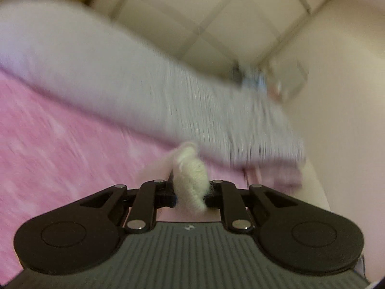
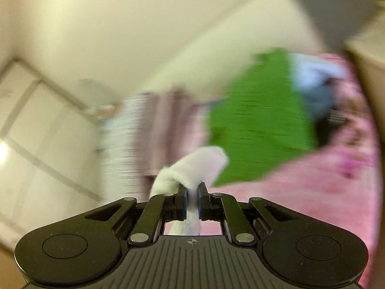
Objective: Fold clothes
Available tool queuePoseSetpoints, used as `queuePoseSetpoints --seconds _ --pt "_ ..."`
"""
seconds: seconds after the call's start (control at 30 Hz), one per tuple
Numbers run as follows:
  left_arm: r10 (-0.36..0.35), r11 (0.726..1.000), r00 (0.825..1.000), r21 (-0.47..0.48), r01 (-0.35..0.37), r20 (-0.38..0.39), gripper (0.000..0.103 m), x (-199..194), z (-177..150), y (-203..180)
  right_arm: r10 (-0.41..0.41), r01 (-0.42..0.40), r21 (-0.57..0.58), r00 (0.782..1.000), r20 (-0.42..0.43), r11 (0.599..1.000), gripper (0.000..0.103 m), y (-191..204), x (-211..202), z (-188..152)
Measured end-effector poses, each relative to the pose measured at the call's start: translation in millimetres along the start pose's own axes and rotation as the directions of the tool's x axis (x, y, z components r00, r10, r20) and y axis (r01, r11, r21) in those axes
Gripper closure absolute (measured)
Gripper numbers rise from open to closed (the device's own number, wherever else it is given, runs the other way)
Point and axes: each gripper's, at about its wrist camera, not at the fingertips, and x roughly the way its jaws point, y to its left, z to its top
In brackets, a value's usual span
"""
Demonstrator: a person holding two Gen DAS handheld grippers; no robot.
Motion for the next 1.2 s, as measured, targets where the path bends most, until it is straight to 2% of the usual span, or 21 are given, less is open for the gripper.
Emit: queuePoseSetpoints --seconds 0.03,0.1,0.2,0.3,0.47,0.57,0.63,0.67,0.73,0.8,0.83,0.9,0.93,1.03,1.07,1.13,1.2 --pt "0.011 1.000 0.999 0.008 -0.011 0.052 0.091 -27 8 -1 0.054 -0.054 -0.018 0.998 -0.010 0.998 0.096 17 3 2" --pt "0.030 0.999 0.995 0.018 -0.032 0.099 0.091 -56 19 -6 0.160 -0.162 -0.061 0.987 -0.034 0.985 0.096 51 6 5" --pt "0.058 0.998 0.986 0.031 -0.063 0.156 0.091 -94 34 -13 0.299 -0.306 -0.123 0.951 -0.076 0.944 0.096 97 0 5" --pt "0.084 0.995 0.973 0.042 -0.095 0.213 0.091 -131 49 -20 0.399 -0.412 -0.195 0.911 -0.105 0.890 0.096 136 -13 6" --pt "0.125 0.987 0.944 0.057 -0.149 0.307 0.091 -194 75 -32 0.504 -0.517 -0.292 0.855 -0.123 0.805 0.096 189 -26 15" --pt "0.187 0.975 0.955 0.073 -0.209 0.229 0.091 -146 81 -17 0.532 -0.539 -0.344 0.838 -0.123 0.769 0.096 220 -18 13" --pt "0.232 0.965 0.958 0.087 -0.249 0.168 0.090 -109 85 -5 0.522 -0.529 -0.379 0.843 -0.131 0.759 0.096 243 -1 6" --pt "0.254 0.959 0.957 0.095 -0.268 0.137 0.090 -90 87 1 0.514 -0.522 -0.393 0.847 -0.135 0.757 0.096 254 10 2" --pt "0.299 0.945 0.951 0.113 -0.306 0.076 0.082 -53 91 12 0.463 -0.485 -0.399 0.872 -0.158 0.778 0.096 276 50 -6" --pt "0.343 0.930 0.939 0.134 -0.342 0.015 0.081 -16 95 24 0.323 -0.401 -0.388 0.912 -0.253 0.830 0.093 292 110 -20" --pt "0.365 0.922 0.931 0.145 -0.359 -0.014 0.081 3 97 30 0.235 -0.347 -0.383 0.921 -0.309 0.856 0.085 298 143 -27" --pt "0.408 0.905 0.910 0.169 -0.392 -0.074 0.082 40 101 42 0.063 -0.220 -0.385 0.923 -0.380 0.896 0.065 298 195 -47" --pt "0.429 0.895 0.898 0.181 -0.407 -0.102 0.082 59 103 47 0.031 -0.195 -0.379 0.917 -0.398 0.905 0.064 290 203 -57" --pt "0.490 0.865 0.852 0.222 -0.449 -0.187 0.073 115 109 65 -0.043 -0.145 -0.375 0.892 -0.450 0.916 0.059 261 217 -84" --pt "0.508 0.856 0.836 0.227 -0.464 -0.207 0.069 114 96 72 -0.073 -0.129 -0.389 0.882 -0.465 0.912 0.056 246 214 -93" --pt "0.536 0.843 0.802 0.220 -0.491 -0.265 0.069 100 55 90 -0.148 -0.082 -0.415 0.857 -0.493 0.906 0.055 211 204 -112" --pt "0.529 0.848 0.774 0.174 -0.501 -0.348 0.068 88 9 105 -0.233 -0.018 -0.422 0.813 -0.534 0.906 0.055 170 199 -129"
